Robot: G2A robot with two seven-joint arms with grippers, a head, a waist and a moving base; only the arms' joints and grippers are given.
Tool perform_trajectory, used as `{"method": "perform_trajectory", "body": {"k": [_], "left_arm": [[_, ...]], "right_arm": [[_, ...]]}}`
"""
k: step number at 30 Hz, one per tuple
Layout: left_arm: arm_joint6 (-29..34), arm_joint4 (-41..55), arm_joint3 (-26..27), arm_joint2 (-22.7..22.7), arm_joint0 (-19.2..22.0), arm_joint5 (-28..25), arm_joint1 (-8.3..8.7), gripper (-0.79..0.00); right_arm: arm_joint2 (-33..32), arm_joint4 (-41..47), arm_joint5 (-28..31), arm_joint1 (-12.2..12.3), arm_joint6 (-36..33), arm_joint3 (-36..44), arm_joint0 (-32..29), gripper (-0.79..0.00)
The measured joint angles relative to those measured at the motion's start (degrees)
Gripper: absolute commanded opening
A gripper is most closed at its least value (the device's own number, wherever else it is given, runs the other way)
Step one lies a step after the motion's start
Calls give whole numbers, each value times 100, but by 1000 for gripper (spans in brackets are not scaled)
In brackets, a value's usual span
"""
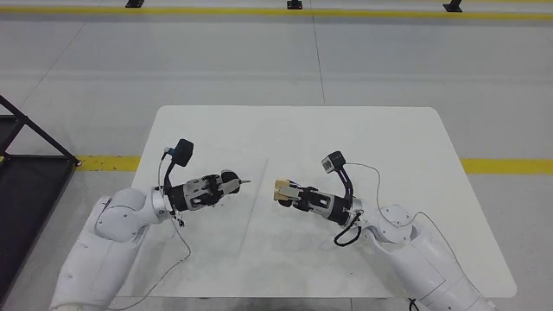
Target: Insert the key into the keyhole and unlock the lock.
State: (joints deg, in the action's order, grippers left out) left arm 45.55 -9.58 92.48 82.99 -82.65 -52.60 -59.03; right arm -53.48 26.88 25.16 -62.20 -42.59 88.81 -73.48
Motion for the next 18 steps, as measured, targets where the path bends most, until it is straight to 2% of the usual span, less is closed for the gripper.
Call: {"method": "perform_trajectory", "body": {"k": [3,8,12,14,18], "left_arm": [[-846,-1395,29,65,26,-504,-62,-785],[-2387,-3611,461,94,10,-540,-115,-785],[-4141,-6047,727,59,32,-538,-75,-785],[-5075,-7164,606,-18,57,-431,-54,-785],[-7433,-9417,70,-382,165,414,35,-785]], "right_arm": [[0,0,0,0,0,0,0,-785],[0,0,0,0,0,0,0,-785],[0,0,0,0,0,0,0,-785],[0,0,0,0,0,0,0,-785],[0,0,0,0,0,0,0,-785]]}}
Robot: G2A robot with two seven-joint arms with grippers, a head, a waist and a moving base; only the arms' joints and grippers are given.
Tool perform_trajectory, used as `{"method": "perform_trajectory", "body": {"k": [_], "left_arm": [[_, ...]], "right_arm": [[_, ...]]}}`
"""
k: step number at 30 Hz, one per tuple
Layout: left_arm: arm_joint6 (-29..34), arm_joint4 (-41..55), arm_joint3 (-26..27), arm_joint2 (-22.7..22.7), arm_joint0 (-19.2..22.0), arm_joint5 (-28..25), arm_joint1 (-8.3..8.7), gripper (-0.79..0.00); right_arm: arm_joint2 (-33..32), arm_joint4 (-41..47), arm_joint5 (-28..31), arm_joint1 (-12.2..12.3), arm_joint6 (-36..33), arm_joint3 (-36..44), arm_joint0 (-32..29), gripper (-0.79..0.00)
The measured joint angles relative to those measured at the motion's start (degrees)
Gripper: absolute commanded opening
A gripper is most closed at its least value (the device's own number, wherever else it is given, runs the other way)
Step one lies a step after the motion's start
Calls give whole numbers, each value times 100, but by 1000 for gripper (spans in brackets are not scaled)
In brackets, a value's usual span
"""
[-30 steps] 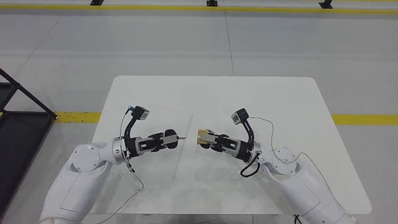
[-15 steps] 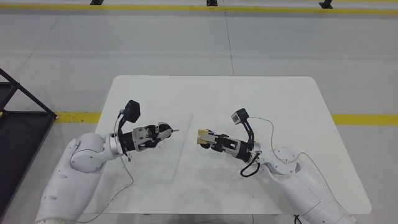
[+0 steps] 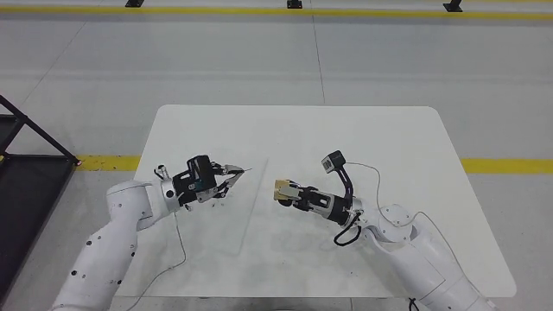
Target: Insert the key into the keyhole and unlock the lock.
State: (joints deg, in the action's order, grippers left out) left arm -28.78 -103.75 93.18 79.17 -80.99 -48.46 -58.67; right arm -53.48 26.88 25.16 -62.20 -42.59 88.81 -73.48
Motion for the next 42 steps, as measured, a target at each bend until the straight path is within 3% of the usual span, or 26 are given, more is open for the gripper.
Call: {"method": "perform_trajectory", "body": {"k": [3,6,19,21,23,30,36,42], "left_arm": [[-1385,-1126,-423,-236,168,525,76,-785],[-2237,-1629,-764,-405,348,588,121,-785],[-2351,-1638,-807,-421,370,560,122,-785],[-2348,-1534,-690,-466,378,745,125,-785],[-2426,-1727,-566,-501,383,1203,156,-785],[-2764,-4032,-519,-550,370,3696,270,-785],[-3122,-4865,-579,-544,359,5799,305,-785],[-3580,-5219,-652,-600,431,6935,326,-785]], "right_arm": [[0,0,0,0,0,0,0,-785],[0,0,0,0,0,0,0,-785],[0,0,0,0,0,0,0,-785],[0,0,0,0,0,0,0,-785],[0,0,0,0,0,0,0,-785],[0,0,0,0,0,0,0,-785],[0,0,0,0,0,0,0,-785],[0,0,0,0,0,0,0,-785]]}}
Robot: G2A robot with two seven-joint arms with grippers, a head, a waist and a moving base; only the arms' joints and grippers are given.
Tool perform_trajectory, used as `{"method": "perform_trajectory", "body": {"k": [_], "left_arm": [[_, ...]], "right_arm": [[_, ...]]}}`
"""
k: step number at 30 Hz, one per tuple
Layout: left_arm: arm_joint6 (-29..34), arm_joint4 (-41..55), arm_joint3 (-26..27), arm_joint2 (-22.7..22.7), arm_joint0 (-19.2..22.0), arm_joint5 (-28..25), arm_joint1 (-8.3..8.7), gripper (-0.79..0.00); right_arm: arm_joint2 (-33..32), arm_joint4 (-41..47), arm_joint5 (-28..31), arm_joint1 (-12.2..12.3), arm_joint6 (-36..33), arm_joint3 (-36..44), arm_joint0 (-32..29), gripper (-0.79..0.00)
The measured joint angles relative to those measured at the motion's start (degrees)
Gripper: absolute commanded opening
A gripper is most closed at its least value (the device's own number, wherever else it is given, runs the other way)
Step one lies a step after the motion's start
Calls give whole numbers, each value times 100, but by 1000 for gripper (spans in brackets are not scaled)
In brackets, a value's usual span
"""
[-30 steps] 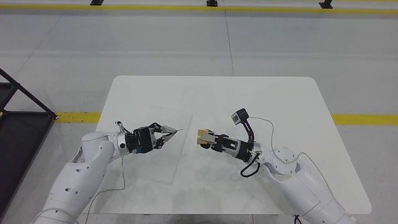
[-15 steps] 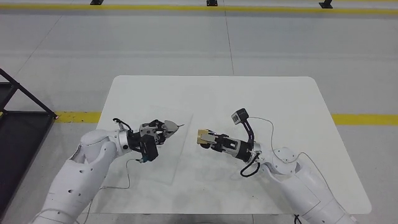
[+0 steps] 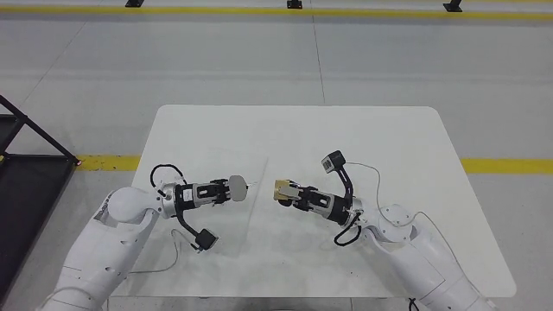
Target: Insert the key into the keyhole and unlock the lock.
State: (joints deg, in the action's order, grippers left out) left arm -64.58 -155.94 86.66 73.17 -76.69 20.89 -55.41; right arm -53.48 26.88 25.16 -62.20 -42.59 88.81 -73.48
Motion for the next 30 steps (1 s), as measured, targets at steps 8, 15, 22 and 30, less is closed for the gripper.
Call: {"method": "perform_trajectory", "body": {"k": [8,15,22,30], "left_arm": [[-134,-105,12,-27,93,118,23,-785],[-131,-106,12,-27,91,126,23,-785],[-415,-223,87,-48,212,-206,60,-785],[-1335,-590,234,-69,496,-319,161,-785]], "right_arm": [[0,0,0,0,0,0,0,-785],[0,0,0,0,0,0,0,-785],[-3,-12,-10,0,11,5,-1,-785],[-340,-729,-630,101,-136,276,-22,-785]]}}
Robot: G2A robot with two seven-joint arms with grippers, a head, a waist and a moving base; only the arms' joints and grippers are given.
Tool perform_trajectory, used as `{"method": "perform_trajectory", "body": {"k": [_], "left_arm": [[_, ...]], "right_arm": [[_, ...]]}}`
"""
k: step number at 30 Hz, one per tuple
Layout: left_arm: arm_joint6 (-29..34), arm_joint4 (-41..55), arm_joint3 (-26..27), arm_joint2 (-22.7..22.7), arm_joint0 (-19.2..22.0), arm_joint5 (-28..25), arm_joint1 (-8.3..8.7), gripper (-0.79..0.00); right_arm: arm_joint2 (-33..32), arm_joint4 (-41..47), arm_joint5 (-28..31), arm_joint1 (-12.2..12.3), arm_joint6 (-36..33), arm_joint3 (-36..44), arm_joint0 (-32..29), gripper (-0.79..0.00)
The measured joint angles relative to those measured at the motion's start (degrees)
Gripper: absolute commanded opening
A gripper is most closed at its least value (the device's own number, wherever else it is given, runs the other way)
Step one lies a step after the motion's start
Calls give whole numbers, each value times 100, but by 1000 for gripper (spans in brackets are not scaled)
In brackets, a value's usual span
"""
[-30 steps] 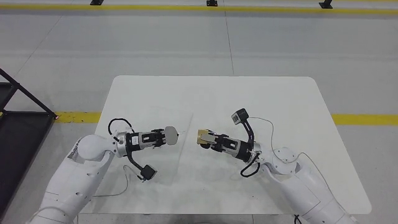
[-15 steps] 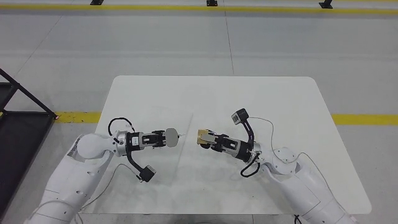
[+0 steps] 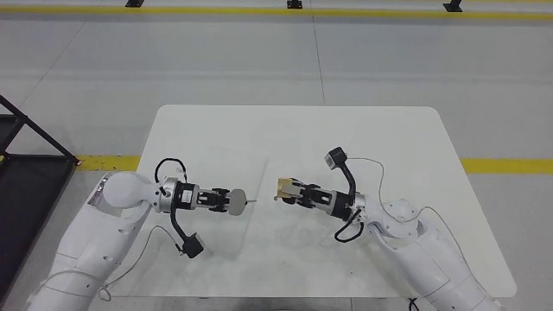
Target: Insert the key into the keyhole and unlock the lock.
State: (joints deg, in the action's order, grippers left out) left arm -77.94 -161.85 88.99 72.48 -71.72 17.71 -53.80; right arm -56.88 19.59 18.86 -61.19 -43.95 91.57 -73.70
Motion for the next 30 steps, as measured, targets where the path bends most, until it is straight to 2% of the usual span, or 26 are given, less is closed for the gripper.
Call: {"method": "perform_trajectory", "body": {"k": [9,30], "left_arm": [[-69,150,-154,-167,91,132,19,-785],[295,452,-328,-642,354,255,-17,-785]], "right_arm": [[-116,-230,-368,46,-339,279,-43,-785],[178,-450,-99,-85,203,260,-138,-785]]}}
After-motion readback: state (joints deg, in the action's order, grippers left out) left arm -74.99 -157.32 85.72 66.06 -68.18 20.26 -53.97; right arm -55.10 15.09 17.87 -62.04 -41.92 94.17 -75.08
